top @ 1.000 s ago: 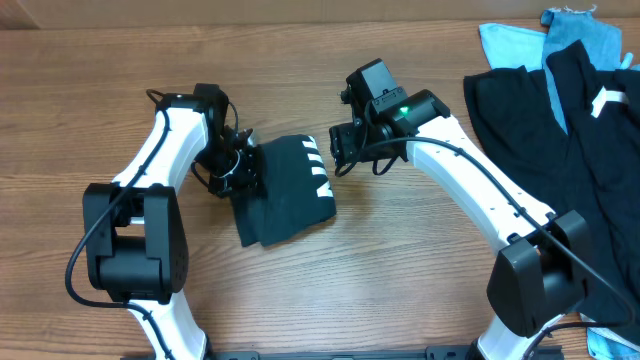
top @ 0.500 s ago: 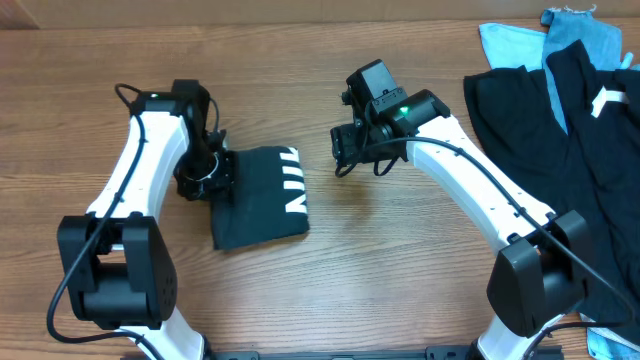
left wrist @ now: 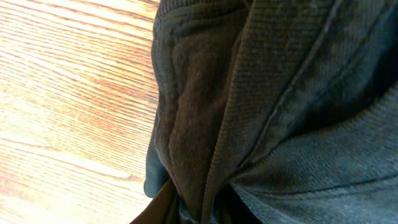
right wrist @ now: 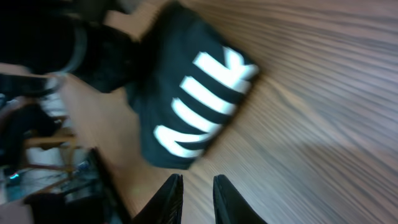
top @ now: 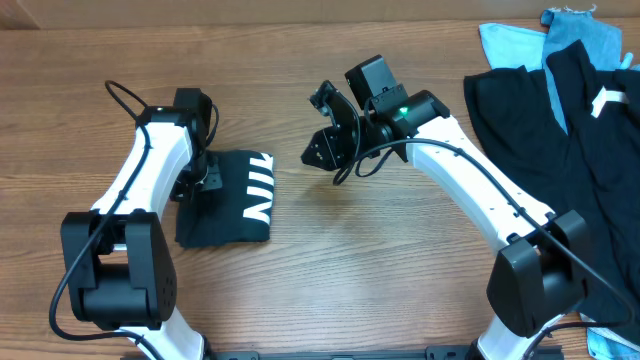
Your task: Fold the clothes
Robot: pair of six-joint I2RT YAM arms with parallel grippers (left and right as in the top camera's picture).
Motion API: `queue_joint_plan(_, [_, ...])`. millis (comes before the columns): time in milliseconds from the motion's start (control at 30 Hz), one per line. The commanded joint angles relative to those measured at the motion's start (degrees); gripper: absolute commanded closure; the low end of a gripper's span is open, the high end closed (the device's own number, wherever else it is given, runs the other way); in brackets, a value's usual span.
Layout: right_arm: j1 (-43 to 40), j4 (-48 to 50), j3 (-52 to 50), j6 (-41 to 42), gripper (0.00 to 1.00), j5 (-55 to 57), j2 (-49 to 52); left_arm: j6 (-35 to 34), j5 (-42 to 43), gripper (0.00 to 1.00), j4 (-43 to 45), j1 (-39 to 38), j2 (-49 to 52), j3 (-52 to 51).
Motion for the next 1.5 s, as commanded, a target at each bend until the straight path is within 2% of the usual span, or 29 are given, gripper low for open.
queue_joint_plan(0, [1.77,3.69,-0.07,1.99,0.79,-7.06,0.35,-1.22,-2.51,0.81,0.20,0.24,-1.16,-0.17])
queue_joint_plan(100, [4.72,9.01,-0.07,6.27,0.80,-8.44,4.09,-1.22,-2.51,0.81,0.11,0.24,-1.16,-0.17])
queue_joint_plan(367, [7.89,23.08,-0.07,10.03,0.80,-12.00,16.57,-1.22,-2.51,0.81,-0.50,0.24,-1.16,-0.17])
queue_joint_plan(600, [8.96,28.70,-0.07,13.42,0.80,-11.19,24.52,-1.20,-2.51,0.81,-0.94,0.24,-1.16,-0.17])
queue_joint_plan(633, [8.96,28.59,-0.07,13.81,0.80,-9.33,26.23,-1.14,-2.71,0.76,-1.86,0.24,-1.16,-0.17])
queue_joint_plan(667, [8.94,28.41,-0.07,13.79,0.80,-9.05,27.45,-1.11,-3.26,0.68,-2.93,0.26,-1.16,-0.17])
queue_joint_plan(833, [8.52,27.87,-0.07,13.81,0.79,-8.15,29.92,-2.43,-6.12,0.66,-3.19,0.31,-1.16,-0.17])
queue_joint_plan(900, [8.55,26.84,-0.07,13.81,0.77,-8.28,29.92,-2.47,-7.34,0.63,-1.51,0.31,-1.16,-0.17])
queue_joint_plan(967, [8.37,26.14,-0.04,13.55,0.58,-14.45,29.81,-2.47,-8.50,0.63,0.66,0.28,-1.16,-0.17])
queue_joint_plan(1067, [7.19,24.11,0.00,11.08,0.52,-22.80,23.45,-2.47,-8.48,0.62,4.00,0.31,-1.16,-0.17])
queue_joint_plan(1167, [5.27,21.27,0.00,10.78,0.51,-18.43,13.38,-2.49,-9.07,0.61,6.54,0.35,-1.14,-0.17])
queue_joint_plan(1233, [3.23,16.68,0.00,10.73,0.51,-12.70,7.74,-3.41,-8.39,0.53,8.20,1.07,-1.18,0.22])
queue_joint_plan(1267, [1.64,13.77,0.00,9.77,0.50,-9.79,5.11,-2.84,-6.23,0.45,8.31,1.46,-1.20,1.40])
queue_joint_plan(1300, [0.37,11.50,0.00,9.20,0.51,-7.82,3.48,-1.46,-4.11,0.43,7.52,1.66,-1.29,3.19])
queue_joint_plan(1433, [-7.02,-2.10,0.00,9.20,0.51,7.87,0.04,10.82,18.05,0.42,6.36,1.73,-3.41,11.26])
queue_joint_plan(1467, [-9.22,-5.57,0.00,7.61,0.51,9.29,0.07,10.82,19.52,0.41,7.06,1.73,-3.89,11.63])
